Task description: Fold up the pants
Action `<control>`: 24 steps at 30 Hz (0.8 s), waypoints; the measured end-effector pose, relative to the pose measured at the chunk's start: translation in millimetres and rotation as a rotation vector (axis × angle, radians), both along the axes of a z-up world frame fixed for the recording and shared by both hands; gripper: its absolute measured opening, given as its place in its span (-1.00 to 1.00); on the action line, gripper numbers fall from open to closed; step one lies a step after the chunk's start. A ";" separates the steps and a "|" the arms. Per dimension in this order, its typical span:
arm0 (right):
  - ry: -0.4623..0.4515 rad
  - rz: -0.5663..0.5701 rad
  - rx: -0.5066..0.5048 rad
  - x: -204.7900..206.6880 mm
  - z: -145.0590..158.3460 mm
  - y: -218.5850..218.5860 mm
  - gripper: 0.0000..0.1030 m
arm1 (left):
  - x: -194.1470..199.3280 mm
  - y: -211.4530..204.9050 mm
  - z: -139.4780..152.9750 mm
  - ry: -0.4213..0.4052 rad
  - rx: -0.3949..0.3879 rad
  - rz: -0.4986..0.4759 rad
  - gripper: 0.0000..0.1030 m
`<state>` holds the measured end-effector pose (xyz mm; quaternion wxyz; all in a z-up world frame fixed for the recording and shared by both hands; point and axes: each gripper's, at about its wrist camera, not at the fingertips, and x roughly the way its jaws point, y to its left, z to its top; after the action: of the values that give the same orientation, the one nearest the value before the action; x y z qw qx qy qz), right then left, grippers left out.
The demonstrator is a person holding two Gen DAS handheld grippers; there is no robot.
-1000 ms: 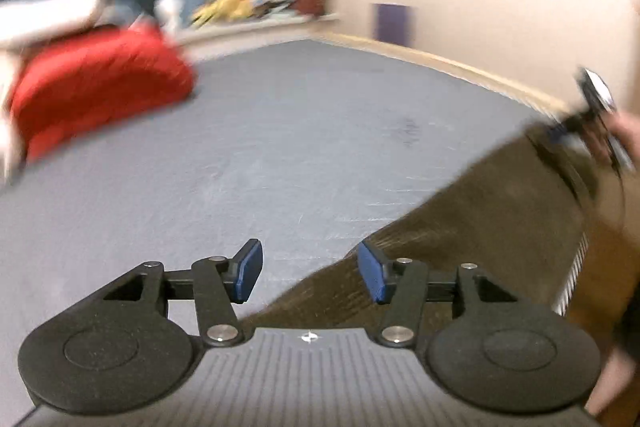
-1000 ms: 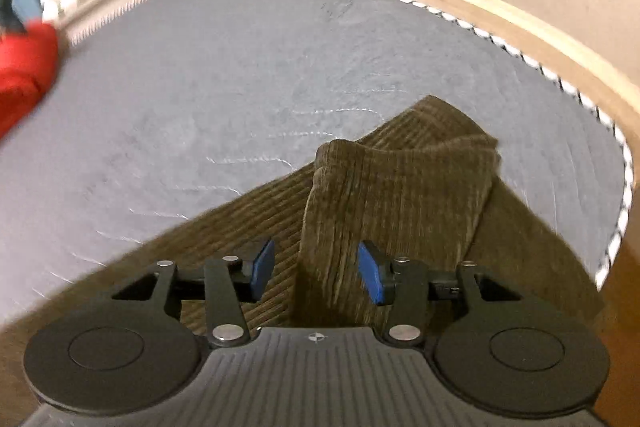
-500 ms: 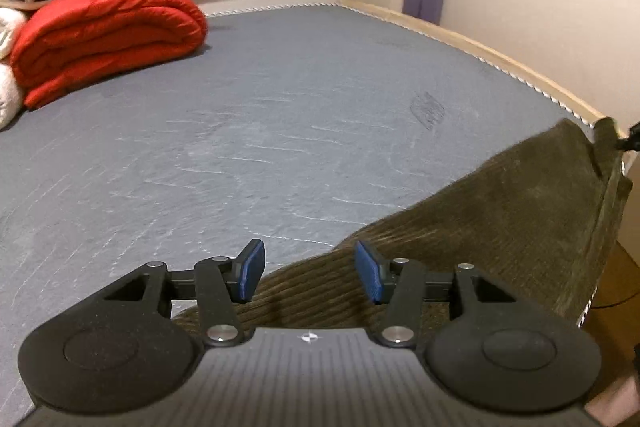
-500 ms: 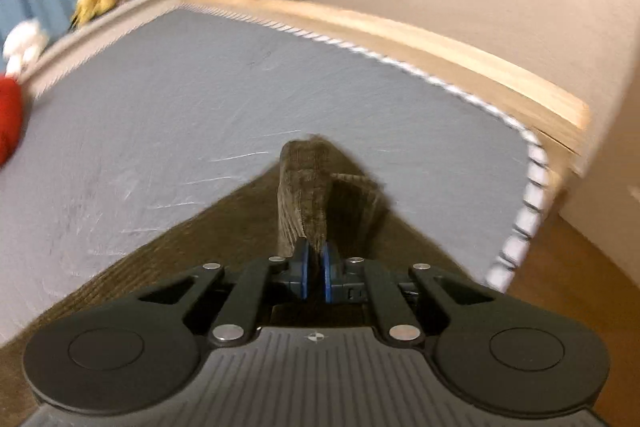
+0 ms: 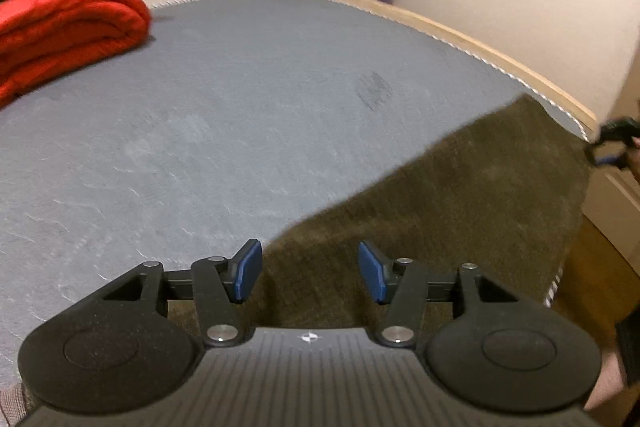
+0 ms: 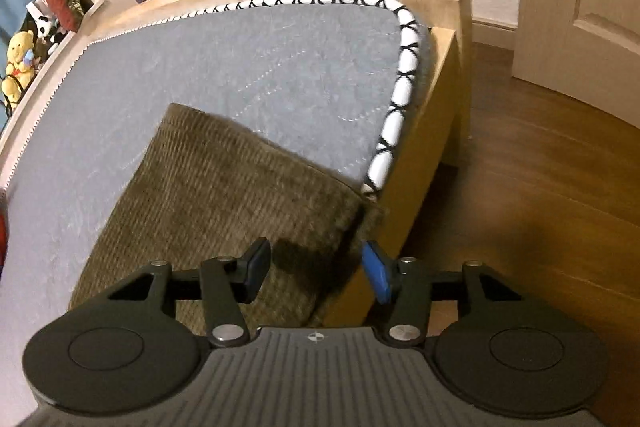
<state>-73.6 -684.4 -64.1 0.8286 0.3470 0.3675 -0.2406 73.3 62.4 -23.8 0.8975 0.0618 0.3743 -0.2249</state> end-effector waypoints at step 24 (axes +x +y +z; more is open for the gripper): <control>-0.024 -0.108 -0.449 31.9 62.9 79.0 -0.36 | 3.8 192.7 -46.2 0.215 0.086 0.465 -0.95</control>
<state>-41.7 -605.3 -1.2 0.8753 0.1761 0.2755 -0.3563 77.1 255.0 -70.0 0.8767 -0.0124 0.4809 -0.0015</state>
